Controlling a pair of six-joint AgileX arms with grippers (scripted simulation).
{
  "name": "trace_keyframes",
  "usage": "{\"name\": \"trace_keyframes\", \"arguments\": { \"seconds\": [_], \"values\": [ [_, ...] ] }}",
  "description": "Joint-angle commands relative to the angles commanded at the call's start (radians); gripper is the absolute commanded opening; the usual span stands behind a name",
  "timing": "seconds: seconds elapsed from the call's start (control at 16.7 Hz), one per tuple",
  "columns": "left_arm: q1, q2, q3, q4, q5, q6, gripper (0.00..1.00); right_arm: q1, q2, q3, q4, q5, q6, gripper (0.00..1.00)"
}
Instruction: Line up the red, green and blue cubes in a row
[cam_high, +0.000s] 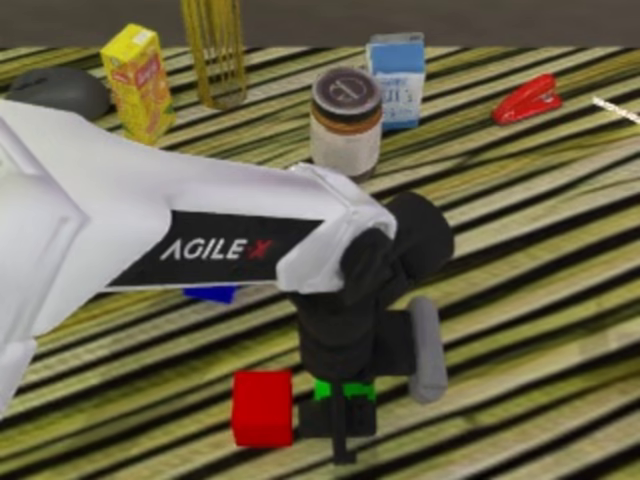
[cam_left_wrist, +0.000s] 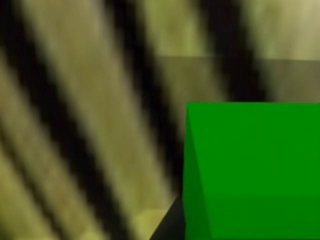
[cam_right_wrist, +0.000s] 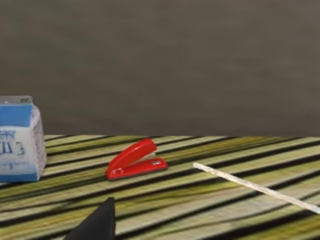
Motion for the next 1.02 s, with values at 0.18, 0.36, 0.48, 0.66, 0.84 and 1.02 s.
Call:
{"name": "trace_keyframes", "arguments": {
  "seconds": [0.18, 0.36, 0.48, 0.66, 0.84, 1.02],
  "values": [
    [0.000, 0.000, 0.000, 0.000, 0.000, 0.000, 0.08, 0.000, 0.000, 0.000, 0.000, 0.000, 0.000, 1.00],
    [0.000, 0.000, 0.000, 0.000, 0.000, 0.000, 0.30, 0.000, 0.000, 0.000, 0.000, 0.000, 0.000, 1.00],
    [0.000, 0.000, 0.000, 0.000, 0.000, 0.000, 0.45, 0.000, 0.000, 0.000, 0.000, 0.000, 0.000, 1.00],
    [0.000, 0.000, 0.000, 0.000, 0.000, 0.000, 0.68, 0.000, 0.000, 0.000, 0.000, 0.000, 0.000, 1.00],
    [0.000, 0.000, 0.000, 0.000, 0.000, 0.000, 0.90, 0.000, 0.000, 0.000, 0.000, 0.000, 0.000, 1.00],
    [0.000, 0.000, 0.000, 0.000, 0.000, 0.000, 1.00, 0.000, 0.000, 0.000, 0.000, 0.000, 0.000, 1.00]
  ]
}}
